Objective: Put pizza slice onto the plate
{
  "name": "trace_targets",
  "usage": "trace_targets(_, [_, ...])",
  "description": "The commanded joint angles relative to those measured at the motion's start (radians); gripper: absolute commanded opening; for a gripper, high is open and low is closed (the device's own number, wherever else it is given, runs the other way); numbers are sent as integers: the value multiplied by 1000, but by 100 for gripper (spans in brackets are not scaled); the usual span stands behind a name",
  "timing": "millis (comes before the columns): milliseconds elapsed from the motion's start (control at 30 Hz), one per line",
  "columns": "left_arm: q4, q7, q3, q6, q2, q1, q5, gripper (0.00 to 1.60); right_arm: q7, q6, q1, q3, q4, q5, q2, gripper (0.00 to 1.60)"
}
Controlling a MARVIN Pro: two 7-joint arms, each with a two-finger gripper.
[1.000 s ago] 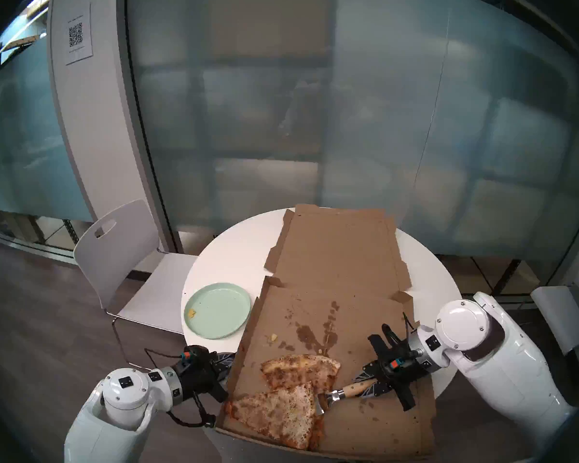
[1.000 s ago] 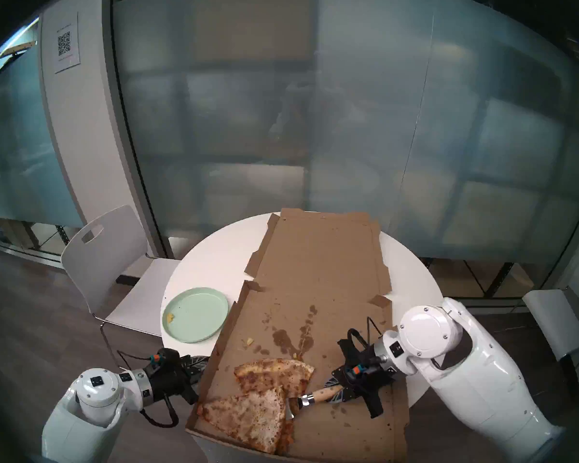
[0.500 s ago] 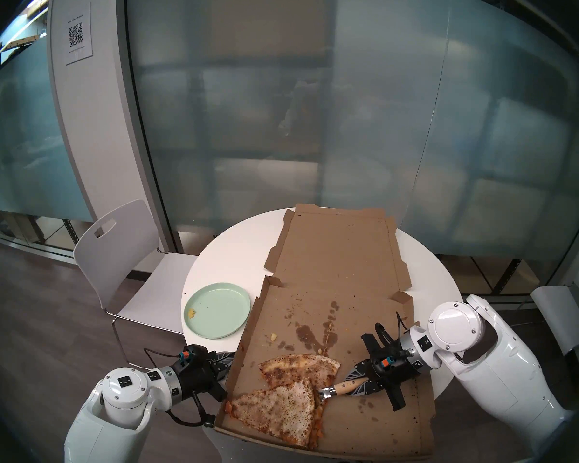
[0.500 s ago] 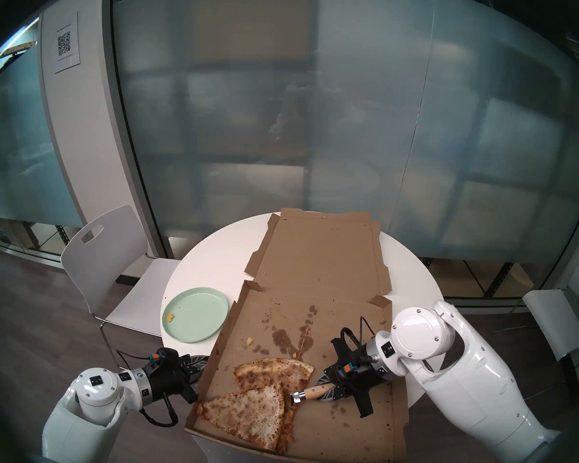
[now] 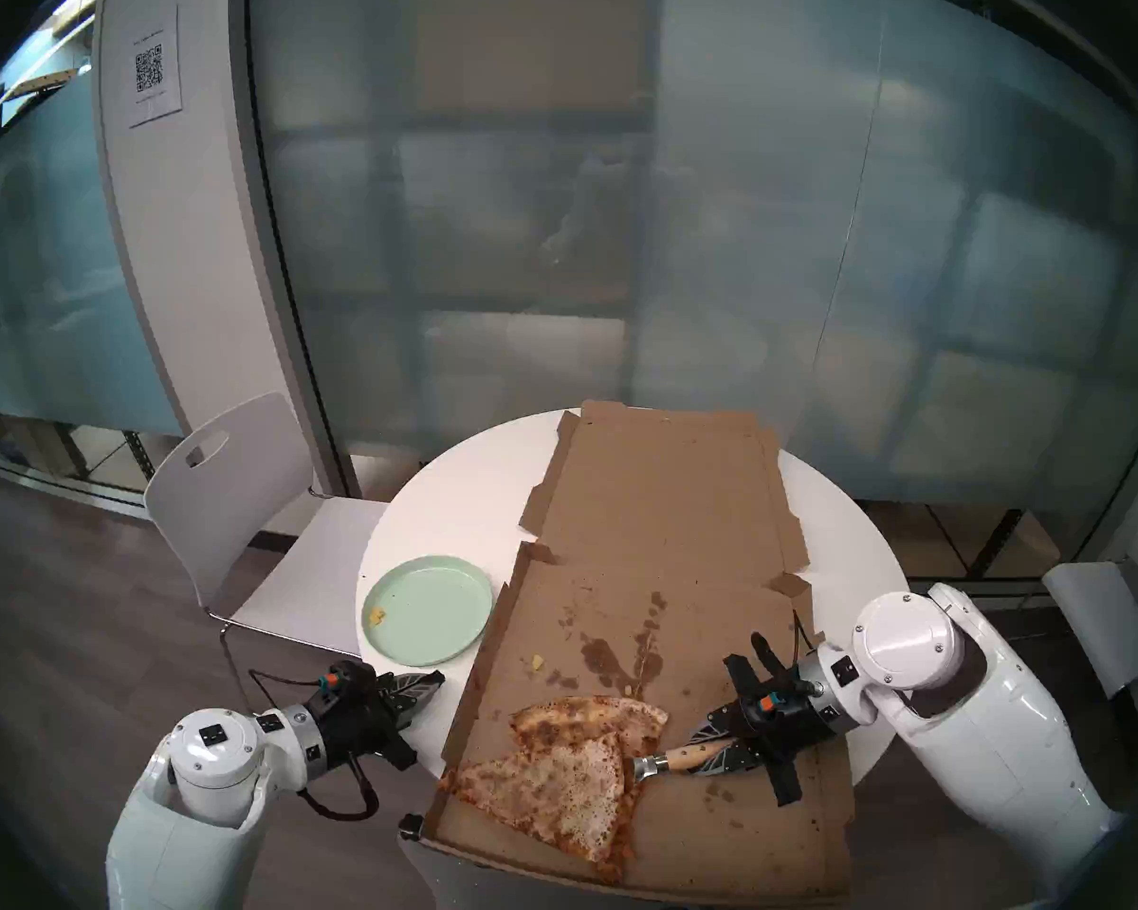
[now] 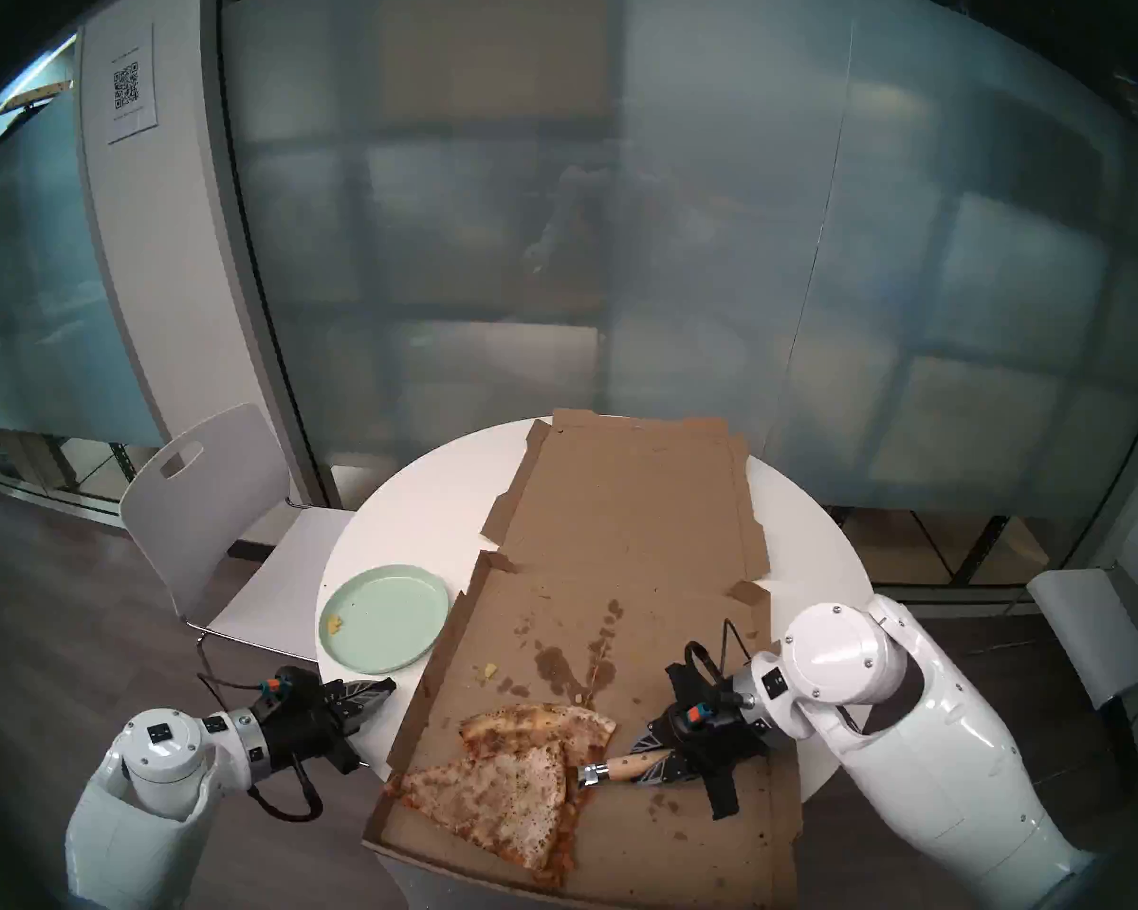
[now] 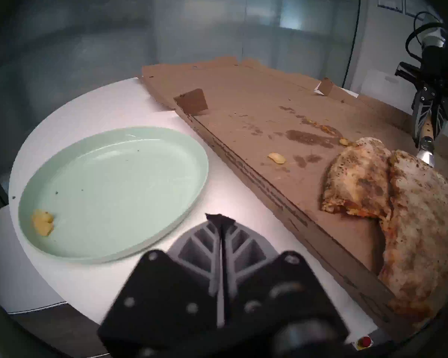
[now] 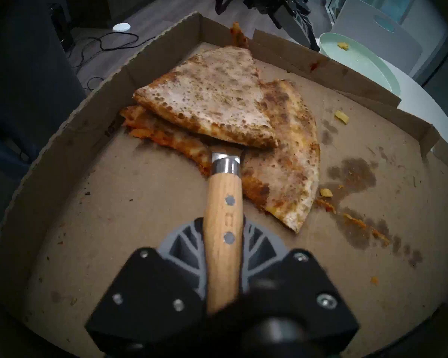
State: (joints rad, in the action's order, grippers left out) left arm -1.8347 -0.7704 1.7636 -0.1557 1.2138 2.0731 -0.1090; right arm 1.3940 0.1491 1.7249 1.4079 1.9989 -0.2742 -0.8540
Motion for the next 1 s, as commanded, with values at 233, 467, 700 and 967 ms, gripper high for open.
trace_targets(233, [-61,-3,73,12,28,27,-62,22,-21,10,29,77,23,63,-21,0])
trace_targets(467, [-74,-7,104,5,34,25,-79,22,-14,21,36,119,34,95,-24,0])
trace_targets(700, [-77,-3,118,4,47,15,-88,23,-6,43,15,130,52,111,-34,0])
trace_targets(967, [-78,10,147,3,63,14,-108,23,-25,70,-38,104,50,108,-86,0])
